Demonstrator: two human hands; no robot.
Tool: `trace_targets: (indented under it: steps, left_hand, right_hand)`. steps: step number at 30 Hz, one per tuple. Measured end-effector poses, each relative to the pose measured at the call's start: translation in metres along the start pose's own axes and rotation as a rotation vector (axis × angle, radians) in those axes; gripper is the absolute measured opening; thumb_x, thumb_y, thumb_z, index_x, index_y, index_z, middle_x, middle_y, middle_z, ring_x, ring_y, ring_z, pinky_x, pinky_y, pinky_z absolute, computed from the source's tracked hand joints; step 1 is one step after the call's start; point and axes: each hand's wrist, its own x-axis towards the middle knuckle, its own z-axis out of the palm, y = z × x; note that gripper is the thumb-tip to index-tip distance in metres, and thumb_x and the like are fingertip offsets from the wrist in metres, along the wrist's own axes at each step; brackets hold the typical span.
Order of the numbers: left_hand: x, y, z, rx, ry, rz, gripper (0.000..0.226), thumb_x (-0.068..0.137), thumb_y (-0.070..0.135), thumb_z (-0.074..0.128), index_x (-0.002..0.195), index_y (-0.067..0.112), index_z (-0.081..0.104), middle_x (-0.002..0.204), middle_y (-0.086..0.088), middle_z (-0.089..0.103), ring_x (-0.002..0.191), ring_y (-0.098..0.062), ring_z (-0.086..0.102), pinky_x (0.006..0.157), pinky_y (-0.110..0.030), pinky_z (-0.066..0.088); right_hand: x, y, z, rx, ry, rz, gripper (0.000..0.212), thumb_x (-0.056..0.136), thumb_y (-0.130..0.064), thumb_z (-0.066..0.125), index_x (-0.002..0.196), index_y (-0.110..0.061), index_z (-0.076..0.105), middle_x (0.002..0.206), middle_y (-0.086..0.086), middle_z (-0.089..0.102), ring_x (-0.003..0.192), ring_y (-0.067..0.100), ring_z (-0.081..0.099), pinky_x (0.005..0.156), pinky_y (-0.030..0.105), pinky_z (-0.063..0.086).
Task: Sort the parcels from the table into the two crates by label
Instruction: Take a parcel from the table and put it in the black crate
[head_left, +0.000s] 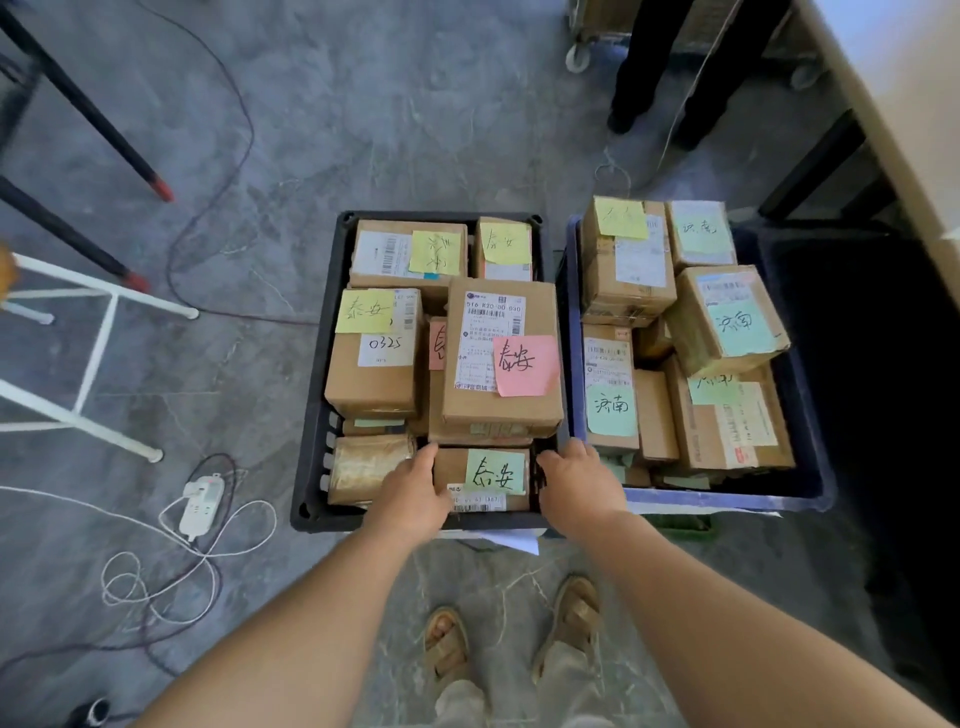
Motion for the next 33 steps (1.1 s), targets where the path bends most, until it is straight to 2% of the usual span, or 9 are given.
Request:
trace_targets:
  steps: [6,10,12,14,19,23,26,31,33]
  left_hand:
    - [-0.022,0.039,-0.055,-0.013,0.138,0.084,0.079,0.097,0.032,0.056,0.156,0.025,0.004,0.155,-0.006,0.031,0.136,-0.025,0.039,0.104,-0.04,0.041]
    - [-0.015,0.064,-0.062,-0.068,0.141,0.15,0.082,0.097,0.031,0.055,0.155,0.025,-0.002,0.155,-0.001,0.032,0.128,-0.022,0.048,0.093,-0.031,0.044]
    - [-0.003,0.069,-0.06,-0.067,0.139,0.14,0.081,0.098,0.029,0.054,0.155,0.025,-0.003,0.153,-0.002,0.036,0.119,-0.022,0.054,0.087,-0.031,0.048]
    - [0.008,0.069,-0.057,-0.081,0.144,0.123,0.08,0.098,0.026,0.053,0.155,0.026,-0.003,0.15,-0.002,0.039,0.106,-0.018,0.058,0.077,-0.027,0.049]
    - [0.019,0.062,-0.057,-0.129,0.226,0.093,0.063,0.1,0.02,0.051,0.153,0.033,0.02,0.15,0.004,0.041,0.071,-0.002,0.043,0.057,-0.015,0.036]
    - [0.021,0.041,-0.065,-0.101,0.315,0.026,0.058,0.097,0.027,0.054,0.15,0.033,0.03,0.143,0.002,0.046,0.084,-0.006,0.05,0.068,-0.025,0.047]
    - [0.023,0.034,-0.067,-0.077,0.294,0.037,0.063,0.096,0.025,0.057,0.151,0.033,0.028,0.144,0.001,0.043,0.092,-0.007,0.052,0.072,-0.026,0.048]
    - [0.035,0.038,-0.069,-0.014,0.251,0.045,0.067,0.097,0.024,0.056,0.154,0.028,0.021,0.145,-0.001,0.038,0.075,-0.011,0.056,0.064,-0.027,0.053]
    - [0.034,0.037,-0.07,-0.004,0.23,0.041,0.067,0.097,0.025,0.055,0.154,0.028,0.019,0.147,-0.001,0.036,0.077,-0.012,0.057,0.065,-0.027,0.053]
  right_hand:
    - [-0.028,0.011,-0.053,0.135,0.205,0.067,0.025,0.097,-0.016,0.044,0.121,-0.012,0.047,0.122,0.009,0.049,0.11,0.024,0.048,0.088,0.033,0.047]
    - [-0.018,0.01,-0.075,0.324,0.201,0.072,0.051,0.1,-0.028,0.047,0.145,-0.016,0.029,0.136,0.012,0.043,0.116,0.028,0.051,0.088,0.035,0.047]
    - [-0.002,0.009,-0.075,0.385,0.156,0.039,0.063,0.099,-0.027,0.048,0.152,-0.019,0.015,0.14,0.015,0.04,0.117,0.03,0.052,0.089,0.036,0.046]
    - [0.017,0.006,-0.071,0.46,0.11,-0.015,0.065,0.097,-0.026,0.05,0.151,-0.026,0.014,0.137,0.013,0.045,0.112,0.03,0.055,0.087,0.036,0.048]
    - [0.04,-0.012,-0.063,0.392,0.062,-0.108,0.065,0.098,-0.026,0.047,0.153,-0.028,0.011,0.126,0.013,0.048,0.097,0.027,0.056,0.081,0.038,0.051]
    - [0.045,-0.027,-0.061,0.358,0.037,-0.179,0.064,0.099,-0.023,0.043,0.154,-0.029,0.01,0.127,0.013,0.048,0.097,0.028,0.058,0.08,0.041,0.053]
    - [0.05,-0.031,-0.058,0.339,0.01,-0.18,0.066,0.1,-0.023,0.041,0.154,-0.029,0.005,0.133,0.015,0.044,0.098,0.029,0.058,0.081,0.039,0.052]
    - [0.062,-0.027,-0.065,0.334,-0.027,-0.168,0.071,0.098,-0.025,0.047,0.154,-0.035,0.005,0.137,0.013,0.041,0.103,0.028,0.057,0.082,0.038,0.052]
    - [0.061,-0.028,-0.066,0.321,-0.042,-0.164,0.072,0.098,-0.025,0.048,0.154,-0.036,0.005,0.139,0.012,0.039,0.104,0.027,0.056,0.083,0.038,0.053]
